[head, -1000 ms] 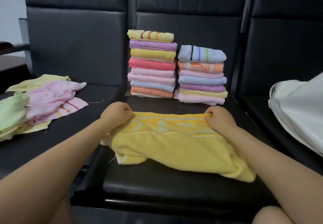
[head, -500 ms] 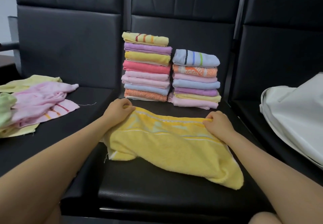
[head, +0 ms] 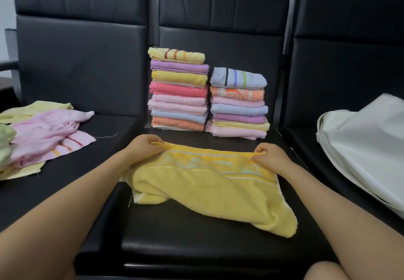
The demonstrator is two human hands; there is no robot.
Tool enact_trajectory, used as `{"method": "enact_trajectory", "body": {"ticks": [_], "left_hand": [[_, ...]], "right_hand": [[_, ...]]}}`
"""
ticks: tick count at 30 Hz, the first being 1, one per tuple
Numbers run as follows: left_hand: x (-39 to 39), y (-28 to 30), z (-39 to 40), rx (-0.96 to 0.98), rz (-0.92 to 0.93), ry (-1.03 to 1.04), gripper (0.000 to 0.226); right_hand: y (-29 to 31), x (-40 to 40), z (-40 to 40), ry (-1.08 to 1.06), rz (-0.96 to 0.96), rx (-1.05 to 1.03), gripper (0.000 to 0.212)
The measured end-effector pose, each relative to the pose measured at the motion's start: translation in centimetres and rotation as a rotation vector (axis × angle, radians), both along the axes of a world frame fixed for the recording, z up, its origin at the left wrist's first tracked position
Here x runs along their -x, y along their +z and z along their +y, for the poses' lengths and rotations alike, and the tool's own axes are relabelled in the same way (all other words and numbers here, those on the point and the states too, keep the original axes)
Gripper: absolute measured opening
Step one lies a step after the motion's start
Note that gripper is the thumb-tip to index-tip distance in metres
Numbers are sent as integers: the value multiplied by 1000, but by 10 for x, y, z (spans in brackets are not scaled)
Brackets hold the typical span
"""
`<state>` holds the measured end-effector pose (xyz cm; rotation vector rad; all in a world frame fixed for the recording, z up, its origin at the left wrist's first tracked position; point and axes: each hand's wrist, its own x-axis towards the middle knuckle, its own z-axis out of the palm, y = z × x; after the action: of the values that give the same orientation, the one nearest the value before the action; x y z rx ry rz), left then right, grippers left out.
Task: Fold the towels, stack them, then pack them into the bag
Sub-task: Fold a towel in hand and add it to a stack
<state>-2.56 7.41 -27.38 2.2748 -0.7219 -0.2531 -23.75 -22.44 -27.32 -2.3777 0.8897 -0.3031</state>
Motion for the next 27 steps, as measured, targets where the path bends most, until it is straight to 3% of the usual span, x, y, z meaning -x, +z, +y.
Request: {"method": "enact_trajectory", "body": {"ticks": [6,10,12,14,18,23,27], "left_hand": [[4,-3,1,40,-116,54,9],[16,10,-4,208,-254,117,12],[27,21,-7,294,-300,158,17],[36,35,-7,387,-322,193,25],[54,83,7,683,-285,236,19],[78,155,18,923,-252,291,15],[97,208,33,1032,-233,242,11]], "right_hand": [[3,9,0,36,8,35,9],[7,21,1,-41,62,138,21],[15,28,6,-81,-53,112,21],[33,31,13,-134,-306,-11,20],[97,32,35,-178,-680,-120,20],[185,33,68,-57,-816,-50,20],[242,43,95,42,-865,-114,6]]}}
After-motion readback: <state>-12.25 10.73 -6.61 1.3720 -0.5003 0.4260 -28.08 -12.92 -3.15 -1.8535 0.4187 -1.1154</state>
